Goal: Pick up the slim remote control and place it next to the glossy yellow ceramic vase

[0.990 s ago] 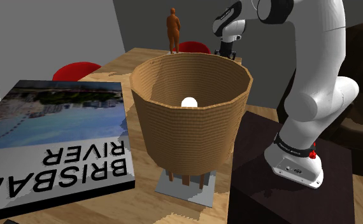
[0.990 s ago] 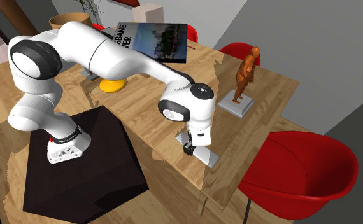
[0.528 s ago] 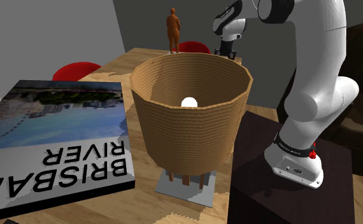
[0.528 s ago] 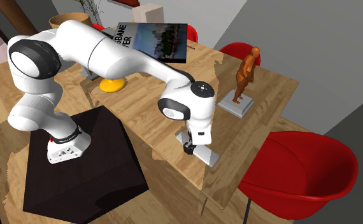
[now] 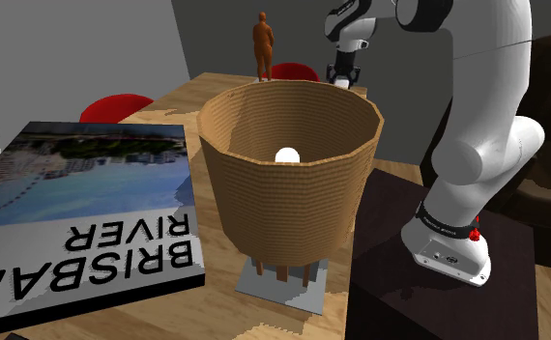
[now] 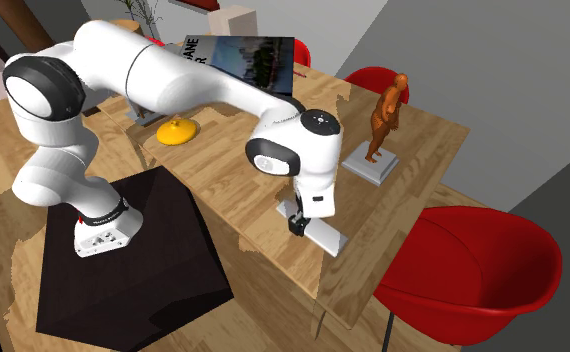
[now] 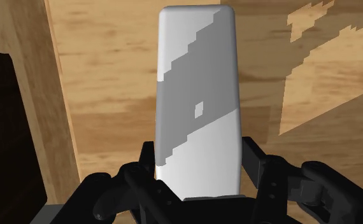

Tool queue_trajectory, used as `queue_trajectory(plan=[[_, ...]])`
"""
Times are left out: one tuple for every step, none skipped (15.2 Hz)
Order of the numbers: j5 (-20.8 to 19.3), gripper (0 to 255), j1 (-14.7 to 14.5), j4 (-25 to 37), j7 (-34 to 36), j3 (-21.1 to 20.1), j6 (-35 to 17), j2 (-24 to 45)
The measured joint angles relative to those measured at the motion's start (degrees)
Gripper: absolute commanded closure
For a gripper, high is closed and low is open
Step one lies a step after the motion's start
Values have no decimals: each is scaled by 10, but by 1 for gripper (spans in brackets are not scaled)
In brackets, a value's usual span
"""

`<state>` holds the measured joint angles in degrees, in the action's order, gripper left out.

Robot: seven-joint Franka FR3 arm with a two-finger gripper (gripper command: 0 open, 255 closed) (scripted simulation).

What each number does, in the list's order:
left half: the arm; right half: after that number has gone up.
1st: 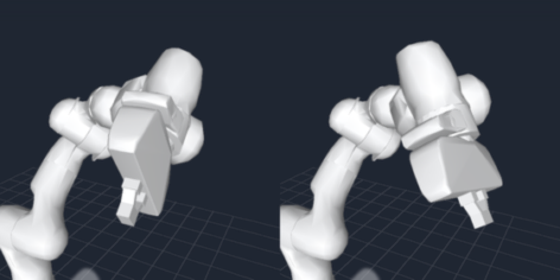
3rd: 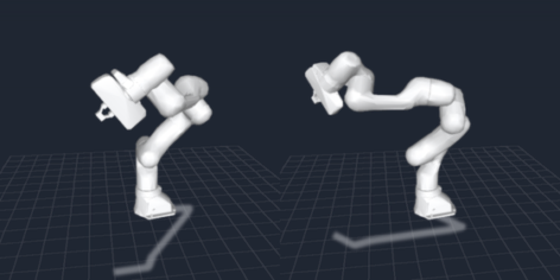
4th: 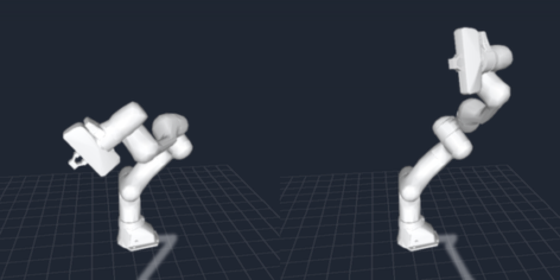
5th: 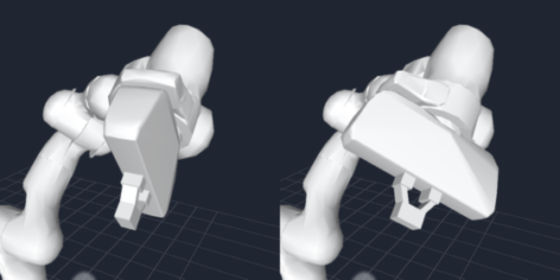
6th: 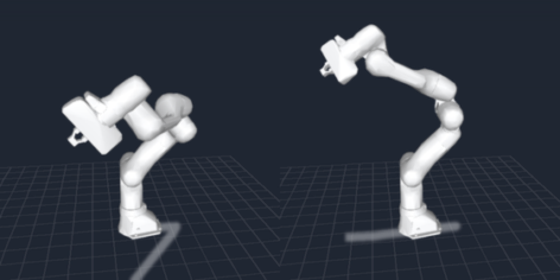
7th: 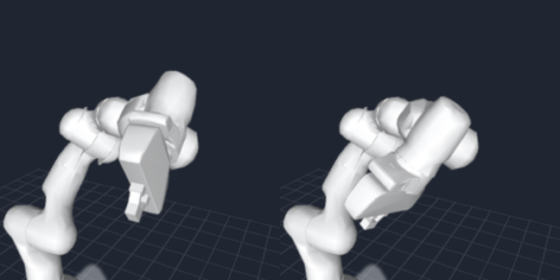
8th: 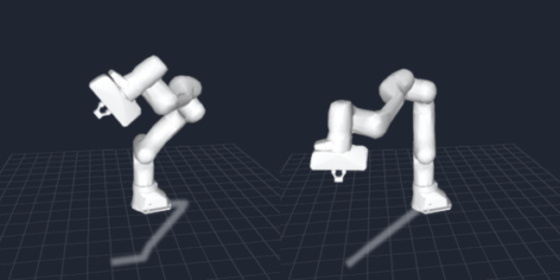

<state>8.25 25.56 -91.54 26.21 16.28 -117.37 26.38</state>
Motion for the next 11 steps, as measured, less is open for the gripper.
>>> queue_trajectory(plan=[[-1, 255, -1, 1, 1, 1, 5, -4], [-2, 255, 0, 7, 1, 1, 12, -6], [-3, 255, -1, 8, 2, 2, 17, -10], [-4, 255, 0, 14, 2, 2, 25, -12], [-4, 255, 0, 24, 3, 2, 34, -11], [-5, 255, 0, 26, 3, 3, 40, -14], [-7, 255, 0, 28, 4, 3, 46, -18], [-7, 255, -1, 34, 5, 4, 53, -20], [-8, 255, -1, 41, 5, 4, 60, -20], [-8, 255, 0, 46, 5, 4, 66, -22], [-9, 255, 0, 50, 6, 5, 73, -24]])
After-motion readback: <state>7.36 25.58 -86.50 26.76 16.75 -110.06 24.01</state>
